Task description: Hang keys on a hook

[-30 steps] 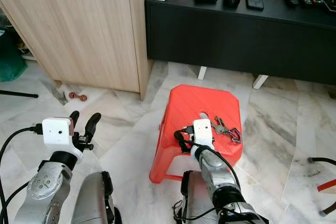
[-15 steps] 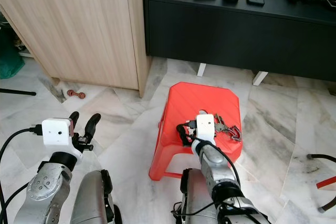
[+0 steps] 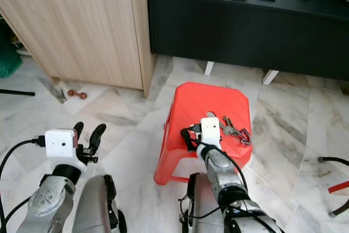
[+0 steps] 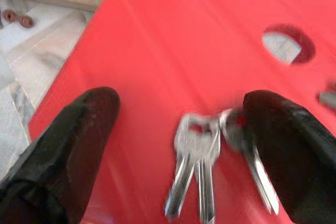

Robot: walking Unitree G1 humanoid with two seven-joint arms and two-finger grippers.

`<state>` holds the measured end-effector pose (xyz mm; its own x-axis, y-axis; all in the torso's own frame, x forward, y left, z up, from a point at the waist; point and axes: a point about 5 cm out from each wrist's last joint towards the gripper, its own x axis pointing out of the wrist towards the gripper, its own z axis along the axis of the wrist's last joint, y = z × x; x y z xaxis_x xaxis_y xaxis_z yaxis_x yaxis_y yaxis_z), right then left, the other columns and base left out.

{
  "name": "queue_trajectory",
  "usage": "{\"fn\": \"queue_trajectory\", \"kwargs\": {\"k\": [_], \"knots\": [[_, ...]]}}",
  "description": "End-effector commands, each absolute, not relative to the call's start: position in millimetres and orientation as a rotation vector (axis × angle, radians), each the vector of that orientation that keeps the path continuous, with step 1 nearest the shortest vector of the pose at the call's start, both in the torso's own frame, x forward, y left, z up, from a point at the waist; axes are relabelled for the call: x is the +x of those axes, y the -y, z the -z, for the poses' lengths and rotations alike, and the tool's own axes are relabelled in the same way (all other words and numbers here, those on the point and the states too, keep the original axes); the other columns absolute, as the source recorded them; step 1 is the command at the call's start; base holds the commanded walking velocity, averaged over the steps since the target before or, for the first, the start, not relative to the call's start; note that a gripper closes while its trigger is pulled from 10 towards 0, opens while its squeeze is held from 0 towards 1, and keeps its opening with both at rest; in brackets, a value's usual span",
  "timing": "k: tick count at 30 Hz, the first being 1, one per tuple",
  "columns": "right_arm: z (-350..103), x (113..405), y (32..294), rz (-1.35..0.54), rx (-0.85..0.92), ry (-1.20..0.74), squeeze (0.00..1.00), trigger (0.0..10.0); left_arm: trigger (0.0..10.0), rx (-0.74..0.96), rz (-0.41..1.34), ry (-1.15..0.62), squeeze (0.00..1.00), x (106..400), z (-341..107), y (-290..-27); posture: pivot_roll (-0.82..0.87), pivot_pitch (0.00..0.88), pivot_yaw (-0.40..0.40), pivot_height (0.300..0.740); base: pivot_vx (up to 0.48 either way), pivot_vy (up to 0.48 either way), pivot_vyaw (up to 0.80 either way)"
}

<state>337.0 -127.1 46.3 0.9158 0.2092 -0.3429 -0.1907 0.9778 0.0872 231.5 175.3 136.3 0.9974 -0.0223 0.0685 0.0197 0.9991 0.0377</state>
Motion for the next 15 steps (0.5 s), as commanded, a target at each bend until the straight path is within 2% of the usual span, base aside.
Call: {"fn": "queue_trajectory", "kwargs": {"k": [1, 13, 14, 15], "knots": [[-47.9, 338.8, 128.4, -0.200, 0.055, -0.350, 0.00, 10.0, 10.0, 0.053, 0.012, 0.047, 0.00, 227.5, -134.3, -174.7, 0.07, 0.242, -0.115, 0.568, 0.000, 0.000, 0.00], [-47.3, 339.0, 127.1, -0.214, 0.034, -0.358, 0.00, 10.0, 10.0, 0.051, 0.012, 0.040, 0.00, 225.3, -133.2, -173.4, 0.07, 0.247, -0.119, 0.568, 0.000, 0.000, 0.00], [-45.0, 337.4, 127.1, -0.213, 0.030, -0.366, 0.00, 3.3, 10.0, 0.052, 0.012, 0.039, 0.00, 225.4, -133.1, -173.4, 0.07, 0.243, -0.119, 0.568, 0.000, 0.000, 0.00], [-44.0, 336.6, 127.2, -0.212, 0.028, -0.369, 0.00, 3.3, 10.0, 0.052, 0.012, 0.039, 0.00, 225.5, -133.0, -173.4, 0.07, 0.243, -0.119, 0.568, 0.000, 0.000, 0.00]]}}
